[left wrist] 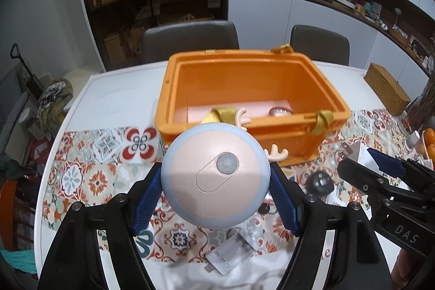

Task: Organize rigid objects
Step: 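Lift the pink lamp and white charger and carry both over the orange crate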

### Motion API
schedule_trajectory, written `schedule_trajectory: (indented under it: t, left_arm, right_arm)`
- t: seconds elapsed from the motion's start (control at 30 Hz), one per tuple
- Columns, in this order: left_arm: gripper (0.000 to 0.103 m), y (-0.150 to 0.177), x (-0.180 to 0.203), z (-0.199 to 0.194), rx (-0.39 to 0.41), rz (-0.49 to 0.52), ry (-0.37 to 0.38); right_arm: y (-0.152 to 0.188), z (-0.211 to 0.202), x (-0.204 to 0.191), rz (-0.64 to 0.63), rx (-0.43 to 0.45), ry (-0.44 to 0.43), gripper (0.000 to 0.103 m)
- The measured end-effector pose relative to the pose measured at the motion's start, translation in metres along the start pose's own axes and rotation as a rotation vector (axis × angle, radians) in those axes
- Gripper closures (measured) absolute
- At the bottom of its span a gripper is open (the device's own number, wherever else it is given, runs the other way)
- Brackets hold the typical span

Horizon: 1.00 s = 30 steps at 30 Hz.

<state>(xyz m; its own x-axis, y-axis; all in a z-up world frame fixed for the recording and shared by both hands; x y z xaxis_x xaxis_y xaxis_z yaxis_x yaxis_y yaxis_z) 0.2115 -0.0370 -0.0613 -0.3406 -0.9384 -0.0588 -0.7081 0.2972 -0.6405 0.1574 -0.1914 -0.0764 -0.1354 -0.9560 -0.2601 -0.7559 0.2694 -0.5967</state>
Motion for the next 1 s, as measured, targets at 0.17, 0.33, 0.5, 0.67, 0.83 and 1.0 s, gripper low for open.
schedule_trajectory:
  t: [0.17, 0.33, 0.5, 0.67, 0.83, 1.0]
  left_arm:
    - [0.028, -0.015, -0.003, -0.003, 0.024, 0.005, -0.001]
    - [0.028, -0.029, -0.006, -0.005, 0.037, 0.007, 0.012]
    - [0.028, -0.042, -0.01, -0.001, 0.044, 0.012, 0.001]
    - [0.028, -0.054, -0.013, 0.008, 0.034, 0.022, 0.0]
    - [0.028, -0.063, -0.018, 0.018, 0.023, 0.024, -0.013]
    - [0.028, -0.075, -0.021, 0.026, 0.021, 0.031, -0.01]
  right_arm:
    - [-0.016, -0.005, -0.004, -0.003, 0.037, -0.003, 0.046]
    - [-0.031, -0.007, -0.007, -0.011, 0.067, -0.003, 0.046]
    - [-0.045, -0.005, -0.011, -0.009, 0.08, -0.004, 0.046]
    - [-0.059, 0.003, -0.012, -0.01, 0.076, 0.006, 0.046]
    - [-0.069, 0.011, -0.015, -0.014, 0.071, 0.012, 0.046]
    - [-0.081, 0.021, -0.02, -0.029, 0.064, 0.022, 0.046]
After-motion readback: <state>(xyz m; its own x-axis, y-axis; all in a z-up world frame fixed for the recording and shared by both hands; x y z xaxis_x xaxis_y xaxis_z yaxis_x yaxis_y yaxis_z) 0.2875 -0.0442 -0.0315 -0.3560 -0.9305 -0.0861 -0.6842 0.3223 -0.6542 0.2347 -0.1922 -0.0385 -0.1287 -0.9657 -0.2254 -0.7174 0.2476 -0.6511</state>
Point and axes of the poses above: each gripper's, at about its wrist camera, not at the fingertips, and z roughly the way its jaws point, x to its right, y to its underside, the point moved 5 cm from there along z, roughly the way its jaws point, and after that the axes turned 6 degrees about z, right-handed, at the moved point
